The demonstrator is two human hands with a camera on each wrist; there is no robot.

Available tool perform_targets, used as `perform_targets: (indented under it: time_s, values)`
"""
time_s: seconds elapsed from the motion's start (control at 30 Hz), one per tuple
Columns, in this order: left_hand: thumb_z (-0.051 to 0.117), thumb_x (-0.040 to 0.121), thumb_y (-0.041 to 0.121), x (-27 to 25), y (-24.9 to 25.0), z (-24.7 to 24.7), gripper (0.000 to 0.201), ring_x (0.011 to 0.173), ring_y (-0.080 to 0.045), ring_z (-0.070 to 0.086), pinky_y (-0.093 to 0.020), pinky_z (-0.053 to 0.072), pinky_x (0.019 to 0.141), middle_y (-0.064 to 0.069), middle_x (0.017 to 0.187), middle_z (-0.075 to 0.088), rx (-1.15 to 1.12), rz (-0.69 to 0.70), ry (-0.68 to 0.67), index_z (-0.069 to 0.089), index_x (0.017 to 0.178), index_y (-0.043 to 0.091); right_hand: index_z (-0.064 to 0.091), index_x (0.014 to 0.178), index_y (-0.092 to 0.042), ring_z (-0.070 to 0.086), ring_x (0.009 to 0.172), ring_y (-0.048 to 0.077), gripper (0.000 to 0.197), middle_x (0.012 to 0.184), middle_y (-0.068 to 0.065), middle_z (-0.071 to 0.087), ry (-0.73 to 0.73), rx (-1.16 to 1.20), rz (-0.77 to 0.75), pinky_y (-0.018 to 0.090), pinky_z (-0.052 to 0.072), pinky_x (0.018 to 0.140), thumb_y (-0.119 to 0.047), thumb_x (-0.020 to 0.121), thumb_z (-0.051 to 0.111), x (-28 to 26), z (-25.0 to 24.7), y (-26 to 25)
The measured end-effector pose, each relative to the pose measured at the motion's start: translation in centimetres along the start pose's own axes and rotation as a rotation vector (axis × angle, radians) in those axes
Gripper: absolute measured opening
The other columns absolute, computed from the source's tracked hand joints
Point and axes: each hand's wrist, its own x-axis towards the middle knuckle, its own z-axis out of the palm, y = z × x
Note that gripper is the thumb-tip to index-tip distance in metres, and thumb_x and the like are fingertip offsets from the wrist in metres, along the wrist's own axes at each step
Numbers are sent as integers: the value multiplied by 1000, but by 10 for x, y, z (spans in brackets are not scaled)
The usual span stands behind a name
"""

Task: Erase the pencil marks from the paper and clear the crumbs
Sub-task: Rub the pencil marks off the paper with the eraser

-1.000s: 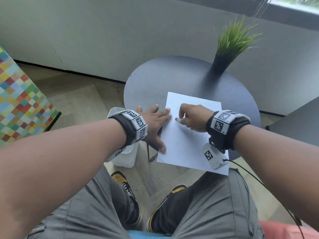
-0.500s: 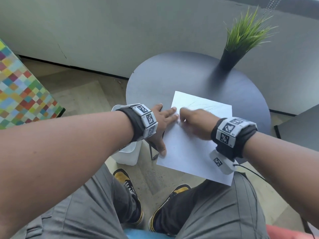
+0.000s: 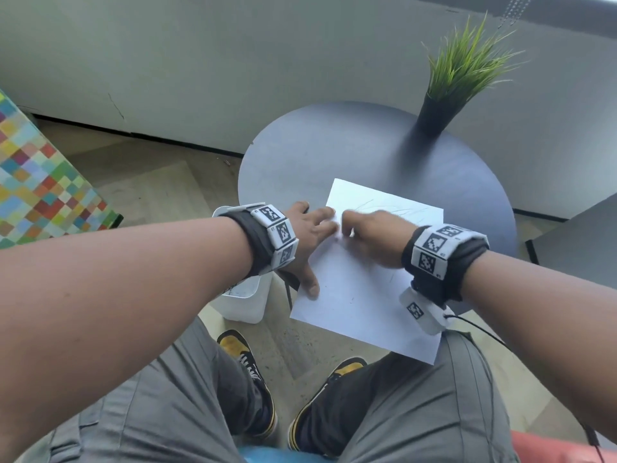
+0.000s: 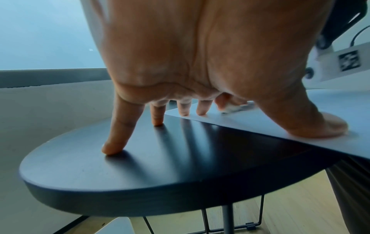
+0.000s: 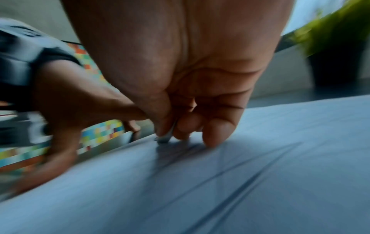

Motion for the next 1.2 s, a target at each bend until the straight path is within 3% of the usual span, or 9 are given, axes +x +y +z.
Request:
perform_targets:
  time_s: [0.07,0.23,0.4,0.57,0.7,0.87,1.0,1.13,1.2]
  values:
    - [71,54,82,2,-2,2,136,144,-36,13,-52,30,114,2,164,-1,2,-11,3,3,157,25,45,101,-20,57,85,32,21,92,10,61,94,9,116,39,49,76,-40,97,44,4,0,8]
    - [76,57,77,-4,-1,-1,141,150,-36,-5,-60,26,113,9,163,-20,4,-27,-91,-15,155,33,53,108,-18,56,87,26,16,94,2,61,-135,61,-150,35,46,77,-29,96,48,-14,7,-17]
    - [69,61,81,-3,1,-1,136,149,-37,-2,-53,17,118,7,164,-17,31,-26,-81,-14,156,31,45,97,-22,57,84,32,21,92,9,63,125,22,125,40,50,77,-43,97,43,4,3,11]
    - [59,73,80,-5,4,-3,117,148,-36,5,-45,20,116,4,166,-11,30,-21,-23,-3,158,29,52,106,-19,55,82,26,21,93,5,64,-25,35,-116,33,44,71,-37,98,47,-12,9,-16]
    - [59,68,84,-1,3,1,125,144,-35,10,-44,25,115,5,165,-11,55,-28,-20,-7,158,28,48,102,-19,56,87,31,21,95,9,63,132,2,151,36,46,73,-39,97,44,3,0,9]
    - [62,65,84,4,0,0,128,143,-37,12,-47,27,113,3,166,-9,45,-29,-21,-5,158,27,54,114,-17,53,85,25,24,89,-2,55,-105,13,-151,30,39,71,-33,98,46,-14,8,-19]
    - [61,61,88,12,-4,-4,132,140,-35,17,-53,35,109,5,166,-7,57,-46,-15,-5,158,27,49,104,-18,58,89,32,25,97,9,64,142,5,167,37,49,77,-41,96,45,3,-2,10]
    - [63,61,86,14,-5,-5,132,141,-37,16,-54,37,108,4,166,-8,70,-41,-35,-4,158,26,51,114,-13,59,90,33,22,100,12,65,-48,7,-150,39,48,77,-27,98,45,-14,10,-21]
    - [62,61,86,15,-4,-6,132,140,-37,17,-54,37,106,3,166,-7,79,-47,-29,-4,158,26,52,114,-17,59,90,31,21,101,9,66,-45,36,-133,36,48,78,-28,97,47,-13,8,-17]
